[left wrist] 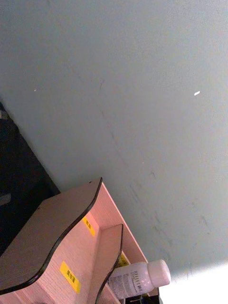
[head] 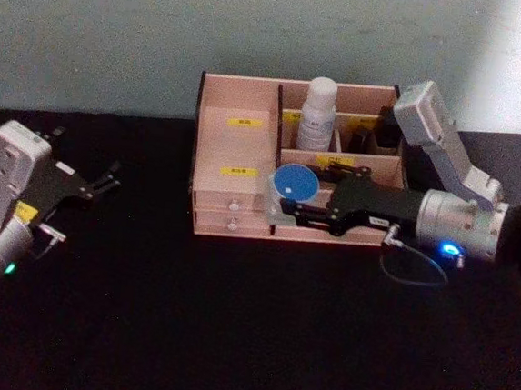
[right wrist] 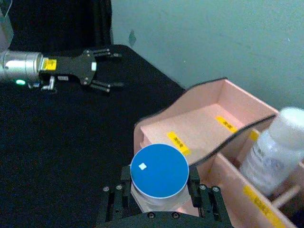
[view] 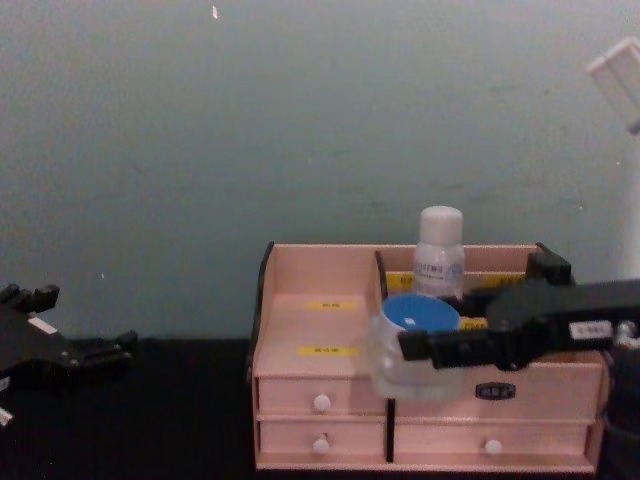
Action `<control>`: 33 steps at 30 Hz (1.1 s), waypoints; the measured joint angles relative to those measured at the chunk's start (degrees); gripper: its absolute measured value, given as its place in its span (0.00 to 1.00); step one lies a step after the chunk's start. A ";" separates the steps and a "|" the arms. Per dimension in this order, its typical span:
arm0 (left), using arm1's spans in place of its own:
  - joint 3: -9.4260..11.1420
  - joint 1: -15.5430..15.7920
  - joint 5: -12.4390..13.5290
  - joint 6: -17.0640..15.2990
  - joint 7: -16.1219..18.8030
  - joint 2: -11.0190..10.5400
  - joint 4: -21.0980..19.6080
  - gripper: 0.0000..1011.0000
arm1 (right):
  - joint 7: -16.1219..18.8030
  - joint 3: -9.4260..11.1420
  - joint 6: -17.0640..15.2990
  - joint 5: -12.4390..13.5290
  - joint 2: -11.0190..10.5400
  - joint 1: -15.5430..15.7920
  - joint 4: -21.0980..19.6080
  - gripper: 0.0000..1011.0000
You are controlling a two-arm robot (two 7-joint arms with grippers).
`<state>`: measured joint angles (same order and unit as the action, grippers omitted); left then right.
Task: Pick up the facial cleanser and watermelon frost from the table and place them into the tiered storage box.
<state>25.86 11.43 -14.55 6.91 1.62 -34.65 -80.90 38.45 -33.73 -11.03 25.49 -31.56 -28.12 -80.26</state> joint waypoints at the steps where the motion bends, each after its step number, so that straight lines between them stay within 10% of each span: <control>1: 0.00 0.00 0.00 0.00 0.00 0.00 0.00 0.99 | 0.08 -0.13 0.05 -0.02 0.27 -0.34 0.33 0.70; 33: 0.00 0.00 0.00 0.00 0.00 0.00 0.00 0.99 | 2.32 -4.54 2.81 -2.25 13.34 -15.03 21.79 0.70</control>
<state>25.86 11.44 -14.55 6.91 1.62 -34.65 -80.90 40.78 -38.28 -8.22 23.24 -18.22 -43.15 -58.47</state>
